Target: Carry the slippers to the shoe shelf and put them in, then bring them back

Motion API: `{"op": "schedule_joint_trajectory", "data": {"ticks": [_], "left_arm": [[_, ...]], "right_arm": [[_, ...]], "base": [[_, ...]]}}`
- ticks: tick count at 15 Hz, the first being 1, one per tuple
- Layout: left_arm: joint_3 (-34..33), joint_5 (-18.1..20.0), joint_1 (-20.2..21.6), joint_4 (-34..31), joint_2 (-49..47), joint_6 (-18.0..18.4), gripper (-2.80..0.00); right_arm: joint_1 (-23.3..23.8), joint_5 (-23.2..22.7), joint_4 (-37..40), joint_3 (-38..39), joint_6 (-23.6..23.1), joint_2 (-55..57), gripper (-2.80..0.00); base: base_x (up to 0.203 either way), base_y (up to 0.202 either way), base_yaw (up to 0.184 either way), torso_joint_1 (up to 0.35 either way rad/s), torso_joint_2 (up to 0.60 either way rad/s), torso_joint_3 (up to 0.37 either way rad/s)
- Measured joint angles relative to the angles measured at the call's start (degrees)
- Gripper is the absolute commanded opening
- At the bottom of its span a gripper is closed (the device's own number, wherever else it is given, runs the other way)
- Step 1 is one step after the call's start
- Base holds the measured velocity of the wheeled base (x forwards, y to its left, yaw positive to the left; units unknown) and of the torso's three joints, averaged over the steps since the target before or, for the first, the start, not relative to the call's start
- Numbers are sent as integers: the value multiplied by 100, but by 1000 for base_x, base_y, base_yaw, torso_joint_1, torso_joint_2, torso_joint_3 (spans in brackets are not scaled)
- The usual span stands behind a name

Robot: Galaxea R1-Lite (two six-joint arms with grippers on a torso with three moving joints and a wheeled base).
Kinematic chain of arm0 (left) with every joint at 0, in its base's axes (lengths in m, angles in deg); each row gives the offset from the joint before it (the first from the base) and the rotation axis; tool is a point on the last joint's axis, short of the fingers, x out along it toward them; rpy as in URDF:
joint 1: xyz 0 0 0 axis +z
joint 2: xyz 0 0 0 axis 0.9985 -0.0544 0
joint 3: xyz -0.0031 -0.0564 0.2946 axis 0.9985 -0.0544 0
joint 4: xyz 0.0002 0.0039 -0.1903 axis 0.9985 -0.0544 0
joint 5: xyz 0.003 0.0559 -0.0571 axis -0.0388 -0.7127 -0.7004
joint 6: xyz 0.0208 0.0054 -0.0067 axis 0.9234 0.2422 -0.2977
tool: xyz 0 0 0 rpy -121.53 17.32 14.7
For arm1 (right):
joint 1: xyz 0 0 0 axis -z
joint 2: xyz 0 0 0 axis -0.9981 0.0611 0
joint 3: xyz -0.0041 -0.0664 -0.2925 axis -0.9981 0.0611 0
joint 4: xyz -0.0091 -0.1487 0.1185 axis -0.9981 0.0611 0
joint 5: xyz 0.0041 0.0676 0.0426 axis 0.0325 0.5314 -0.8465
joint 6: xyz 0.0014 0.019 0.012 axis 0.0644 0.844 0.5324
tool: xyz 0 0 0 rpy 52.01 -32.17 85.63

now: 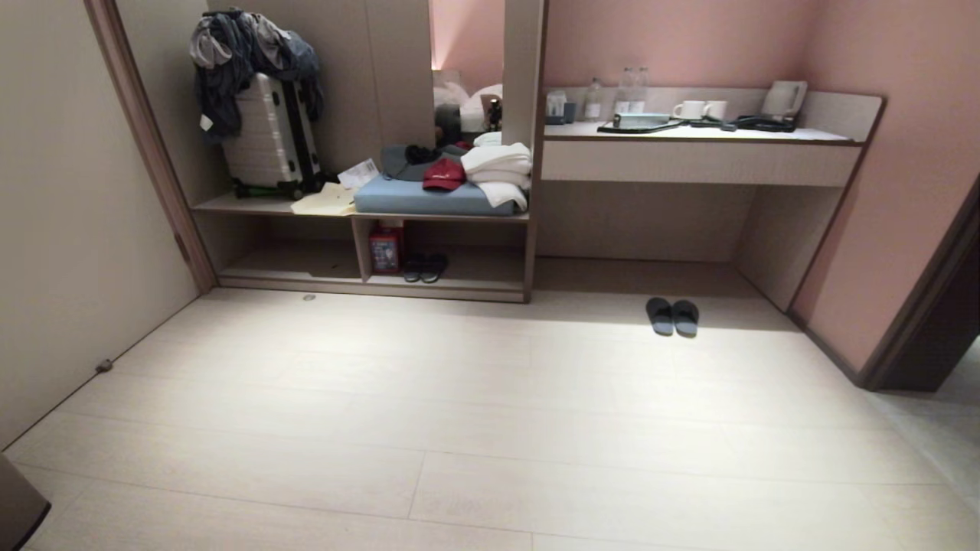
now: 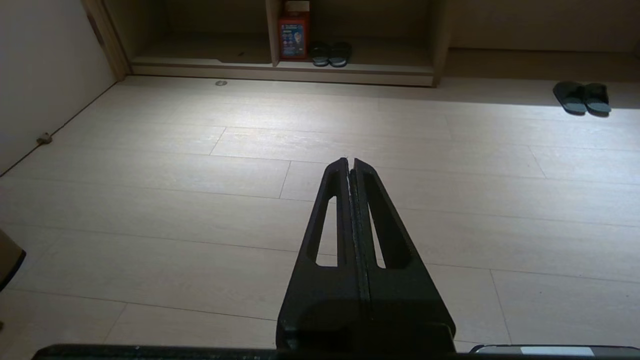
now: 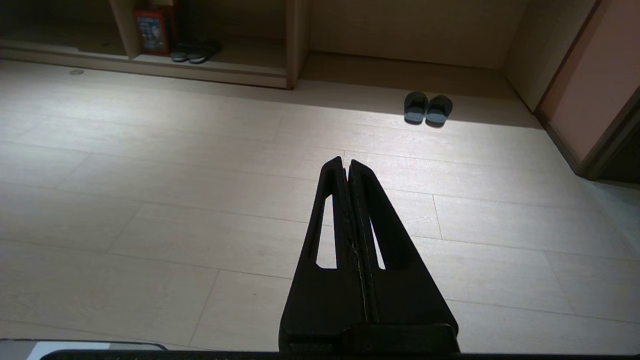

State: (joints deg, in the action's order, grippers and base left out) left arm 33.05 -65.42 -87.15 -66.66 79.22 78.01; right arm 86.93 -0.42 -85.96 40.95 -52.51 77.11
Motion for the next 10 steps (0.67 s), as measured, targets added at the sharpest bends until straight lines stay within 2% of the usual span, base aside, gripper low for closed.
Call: {"op": "schedule_joint_trajectory", "data": {"ticks": [10], "left_arm": [[0,0,0,5,0,-11,-280]], "right_arm": [[0,-10,5,0,-52,0,-280]], "base": [[0,0,0,0,0,0]]}}
